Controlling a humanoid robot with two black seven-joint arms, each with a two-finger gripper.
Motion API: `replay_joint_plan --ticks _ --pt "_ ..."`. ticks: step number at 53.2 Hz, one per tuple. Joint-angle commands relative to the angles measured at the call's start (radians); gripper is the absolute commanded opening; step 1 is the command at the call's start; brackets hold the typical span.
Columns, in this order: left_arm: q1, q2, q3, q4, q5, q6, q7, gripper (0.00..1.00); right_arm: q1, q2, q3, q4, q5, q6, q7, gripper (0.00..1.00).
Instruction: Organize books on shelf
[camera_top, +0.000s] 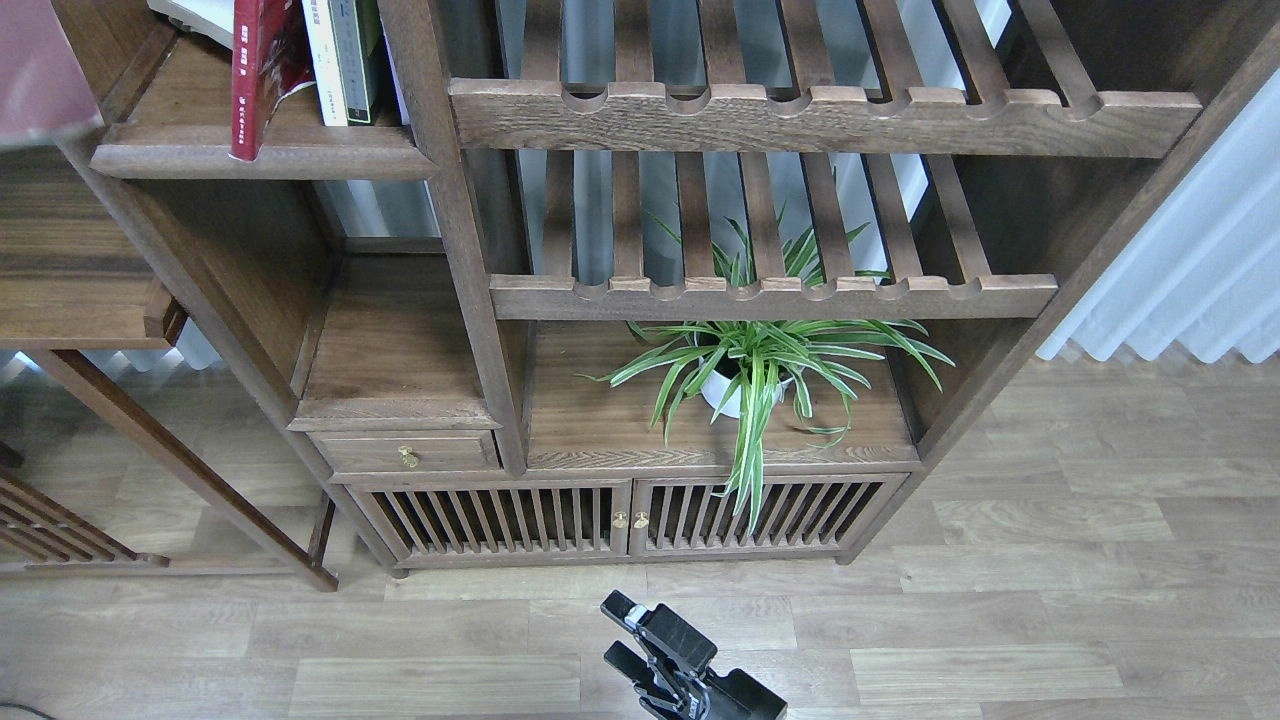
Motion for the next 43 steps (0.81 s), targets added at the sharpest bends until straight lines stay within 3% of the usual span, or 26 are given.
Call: replay_joint_plan --ticks 1,11,17,36,43 --pt "-0.164 -0.047 0.095 0.063 0.126 0.000 0.072 0.03 -0.005 0.000 0.000 0.003 0.000 0.000 0.000 0.99" --pt "-0.329 -0.109 0.185 0.138 0.214 0.000 0.112 0.03 -0.008 0.000 0.002 0.005 0.000 0.000 0.000 0.99" --pt "-0.461 -0.224 0.238 0.212 0.318 0.000 0.123 0.03 -0.009 0.000 0.000 0.005 -0.001 0.000 0.000 0.99" --pt "-0.665 -0.484 0.346 0.385 0.522 0.000 0.144 0.03 -0.009 0.000 -0.001 0.006 -0.001 0.000 0.000 0.99" --pt "-0.708 -0.518 0.346 0.425 0.594 0.000 0.143 0.03 -0.009 0.000 0.003 0.006 -0.001 0.000 0.000 0.99"
